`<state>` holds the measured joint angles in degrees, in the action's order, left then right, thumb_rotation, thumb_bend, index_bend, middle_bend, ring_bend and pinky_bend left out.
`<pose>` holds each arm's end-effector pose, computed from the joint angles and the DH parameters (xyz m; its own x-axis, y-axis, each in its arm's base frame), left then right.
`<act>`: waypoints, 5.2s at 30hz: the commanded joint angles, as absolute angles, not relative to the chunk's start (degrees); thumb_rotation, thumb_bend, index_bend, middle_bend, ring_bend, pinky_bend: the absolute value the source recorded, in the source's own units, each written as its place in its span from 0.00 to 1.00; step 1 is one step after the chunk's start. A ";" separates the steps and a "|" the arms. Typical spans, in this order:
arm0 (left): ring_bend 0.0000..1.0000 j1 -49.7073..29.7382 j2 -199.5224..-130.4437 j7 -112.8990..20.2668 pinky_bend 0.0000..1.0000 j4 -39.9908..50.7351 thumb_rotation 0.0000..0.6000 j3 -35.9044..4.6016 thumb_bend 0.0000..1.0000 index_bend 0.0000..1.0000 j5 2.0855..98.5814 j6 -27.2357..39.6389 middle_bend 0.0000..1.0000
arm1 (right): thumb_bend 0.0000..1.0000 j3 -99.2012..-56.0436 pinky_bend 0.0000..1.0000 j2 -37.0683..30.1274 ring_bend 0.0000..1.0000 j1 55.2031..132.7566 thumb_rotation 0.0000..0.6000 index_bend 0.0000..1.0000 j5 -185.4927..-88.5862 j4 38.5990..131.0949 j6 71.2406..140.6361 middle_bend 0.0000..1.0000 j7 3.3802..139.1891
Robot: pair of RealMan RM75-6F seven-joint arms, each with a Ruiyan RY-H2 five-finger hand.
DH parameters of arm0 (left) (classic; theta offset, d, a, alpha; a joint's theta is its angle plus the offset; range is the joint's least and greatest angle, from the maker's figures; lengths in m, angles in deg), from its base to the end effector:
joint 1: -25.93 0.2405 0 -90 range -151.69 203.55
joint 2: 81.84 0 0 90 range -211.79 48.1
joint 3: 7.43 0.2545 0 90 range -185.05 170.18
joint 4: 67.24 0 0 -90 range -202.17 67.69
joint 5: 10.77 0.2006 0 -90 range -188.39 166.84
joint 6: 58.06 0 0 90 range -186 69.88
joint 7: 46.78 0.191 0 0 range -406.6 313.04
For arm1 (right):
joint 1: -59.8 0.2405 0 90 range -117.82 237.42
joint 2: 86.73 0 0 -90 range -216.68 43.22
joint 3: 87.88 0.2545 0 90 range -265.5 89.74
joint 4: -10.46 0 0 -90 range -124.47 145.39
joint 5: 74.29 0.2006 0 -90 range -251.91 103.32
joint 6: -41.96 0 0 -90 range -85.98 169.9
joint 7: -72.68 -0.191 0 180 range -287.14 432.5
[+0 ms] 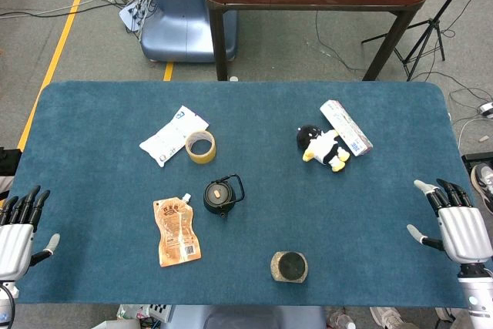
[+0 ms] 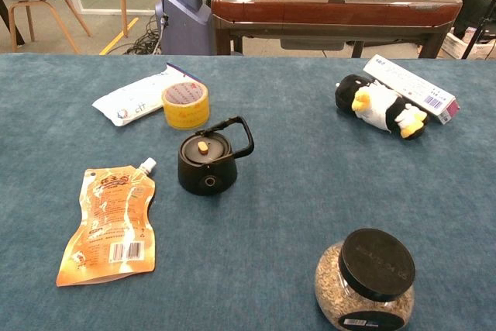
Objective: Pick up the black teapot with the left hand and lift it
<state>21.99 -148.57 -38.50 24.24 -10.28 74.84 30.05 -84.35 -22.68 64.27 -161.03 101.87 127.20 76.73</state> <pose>-0.3058 0.2219 0.1633 0.4969 -0.0401 0.8669 0.8678 0.0172 -0.4967 -0.3065 -0.2276 0.1704 0.4748 0.0118 0.8800 -0.8799 -0.0150 0.4749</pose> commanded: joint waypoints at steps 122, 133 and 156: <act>0.00 -33.08 -170.89 -40.74 0.00 9.46 0.23 -13.94 0.26 0.18 71.77 -18.46 0.12 | 0.19 -84.59 0.14 -23.56 0.13 63.08 1.00 0.19 -158.53 101.56 126.90 0.27 76.39; 0.02 -32.32 -168.84 -35.20 0.00 11.67 0.20 -11.71 0.26 0.25 71.38 -17.77 0.20 | 0.19 -84.63 0.14 -23.43 0.13 62.91 1.00 0.19 -158.87 101.53 127.05 0.27 76.35; 0.06 -26.89 -160.20 -26.08 0.00 19.91 0.19 -9.58 0.26 0.28 70.62 -10.04 0.24 | 0.19 -84.62 0.14 -22.99 0.13 63.40 1.00 0.19 -160.40 101.47 127.02 0.27 76.05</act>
